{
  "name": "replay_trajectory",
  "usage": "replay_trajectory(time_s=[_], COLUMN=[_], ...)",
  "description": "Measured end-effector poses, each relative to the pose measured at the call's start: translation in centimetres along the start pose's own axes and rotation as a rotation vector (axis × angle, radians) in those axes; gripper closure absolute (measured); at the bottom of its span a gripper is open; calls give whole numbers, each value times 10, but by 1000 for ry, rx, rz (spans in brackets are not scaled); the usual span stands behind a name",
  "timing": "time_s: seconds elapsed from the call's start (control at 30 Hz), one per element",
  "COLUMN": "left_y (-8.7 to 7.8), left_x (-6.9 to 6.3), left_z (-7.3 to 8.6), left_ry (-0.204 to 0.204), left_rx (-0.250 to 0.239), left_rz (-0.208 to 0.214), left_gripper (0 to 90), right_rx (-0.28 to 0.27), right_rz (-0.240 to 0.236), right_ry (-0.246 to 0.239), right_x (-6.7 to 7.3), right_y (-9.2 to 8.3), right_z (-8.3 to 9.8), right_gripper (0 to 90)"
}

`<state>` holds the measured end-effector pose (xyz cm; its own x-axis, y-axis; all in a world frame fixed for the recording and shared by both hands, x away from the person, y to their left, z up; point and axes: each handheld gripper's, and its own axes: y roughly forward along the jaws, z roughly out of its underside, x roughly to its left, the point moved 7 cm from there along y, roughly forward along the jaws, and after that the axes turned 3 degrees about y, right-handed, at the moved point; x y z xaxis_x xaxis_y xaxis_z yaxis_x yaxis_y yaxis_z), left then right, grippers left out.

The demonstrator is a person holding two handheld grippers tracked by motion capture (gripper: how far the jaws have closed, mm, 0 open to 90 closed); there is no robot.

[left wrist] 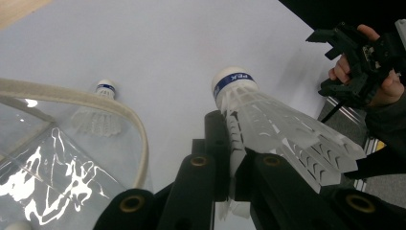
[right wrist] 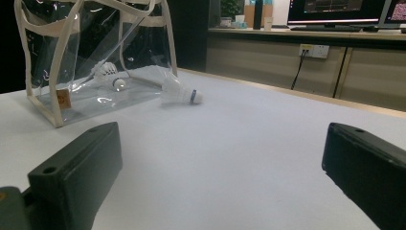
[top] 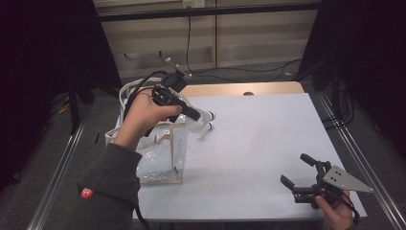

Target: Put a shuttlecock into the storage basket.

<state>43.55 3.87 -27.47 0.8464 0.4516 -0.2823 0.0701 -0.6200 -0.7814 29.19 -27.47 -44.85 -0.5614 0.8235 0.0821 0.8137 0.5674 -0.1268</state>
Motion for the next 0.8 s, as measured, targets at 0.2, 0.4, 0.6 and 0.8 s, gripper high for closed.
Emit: replay_trajectory(time_s=[0.2, 0.4, 0.6, 0.8], left_y=[-6, -9, -15, -19], left_x=[4, 6, 10, 15], left_z=[0, 0, 1, 1], left_ry=[-8, -23, -28, -45], left_rx=[-3, -9, -11, -23], left_rz=[-14, -26, -34, -42], left_gripper=[896, 896, 896, 896], right_rx=[0, 0, 0, 1], right_rz=[0, 0, -3, -2], right_ry=[1, 1, 2, -1], right_x=[0, 0, 1, 0], right_y=[0, 0, 0, 0], right_z=[0, 0, 0, 0], right_gripper=[0, 0, 0, 0])
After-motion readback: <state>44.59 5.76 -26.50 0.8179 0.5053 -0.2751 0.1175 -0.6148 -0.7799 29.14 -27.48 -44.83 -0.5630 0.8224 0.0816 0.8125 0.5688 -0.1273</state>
